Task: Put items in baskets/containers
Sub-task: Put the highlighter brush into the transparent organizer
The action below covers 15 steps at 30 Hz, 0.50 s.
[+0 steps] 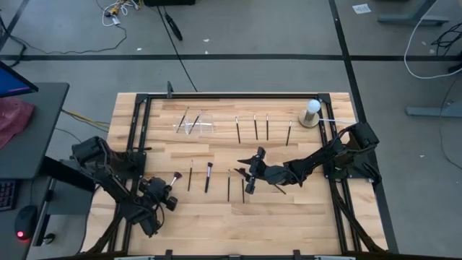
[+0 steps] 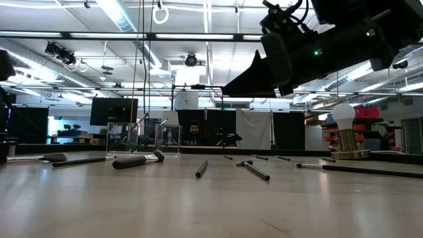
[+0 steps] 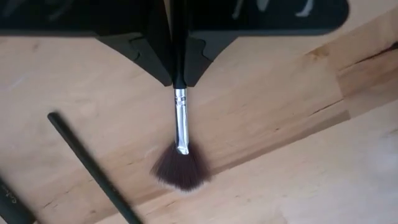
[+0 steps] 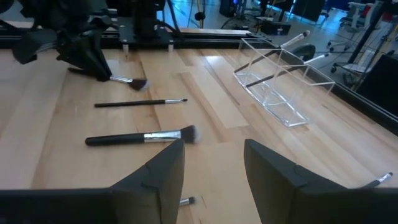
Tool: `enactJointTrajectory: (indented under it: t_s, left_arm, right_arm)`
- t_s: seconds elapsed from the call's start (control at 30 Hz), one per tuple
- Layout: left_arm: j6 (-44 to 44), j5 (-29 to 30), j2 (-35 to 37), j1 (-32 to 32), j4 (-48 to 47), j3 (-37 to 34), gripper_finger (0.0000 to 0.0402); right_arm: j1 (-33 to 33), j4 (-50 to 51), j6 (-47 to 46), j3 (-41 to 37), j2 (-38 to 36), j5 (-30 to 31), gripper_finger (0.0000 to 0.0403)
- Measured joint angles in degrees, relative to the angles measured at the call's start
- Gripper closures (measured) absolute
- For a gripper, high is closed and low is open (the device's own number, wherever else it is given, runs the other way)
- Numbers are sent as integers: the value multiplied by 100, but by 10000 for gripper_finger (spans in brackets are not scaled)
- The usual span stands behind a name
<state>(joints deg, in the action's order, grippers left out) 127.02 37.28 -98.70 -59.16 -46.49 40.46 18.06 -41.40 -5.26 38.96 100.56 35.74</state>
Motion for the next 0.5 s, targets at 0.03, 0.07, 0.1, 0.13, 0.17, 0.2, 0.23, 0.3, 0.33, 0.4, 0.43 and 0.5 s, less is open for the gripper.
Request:
enactJointTrajectory:
  t_s: [0.03,0.07,0.1,0.13,0.17,0.2,0.23,0.3,0.33,0.4,0.43,0.5]
  left_arm:
    - [-79,50,83,37,37,-12,383]
    - [-163,114,170,85,90,-19,383]
    - [-272,244,245,135,176,-12,383]
    - [-402,374,330,195,222,18,383]
    - [-574,448,406,260,196,18,383]
    - [-752,474,444,325,174,4,383]
    - [-912,481,456,393,161,-1,383]
    - [-1186,577,475,522,277,6,383]
    - [-1313,672,477,570,339,9,383]
    - [-1614,904,477,668,517,11,383]
    - [-1829,1040,477,724,646,9,383]
    - [-2257,1289,478,835,973,15,383]
  right_arm:
    - [0,-4,8,0,0,-58,234]
    - [0,-28,24,0,0,-85,234]
    - [0,-66,52,0,0,-89,234]
    - [0,-121,96,0,0,-90,234]
    - [0,-156,126,0,0,-111,234]
    - [0,-169,145,2,0,-140,234]
    - [0,-178,157,2,0,-169,234]
    - [-7,-261,190,4,-2,-205,234]
    - [-7,-265,193,8,-5,-212,234]
    - [-7,-258,210,9,-5,-224,234]
    - [-7,-259,209,9,-5,-226,234]
    - [-9,-257,209,9,-5,-231,234]
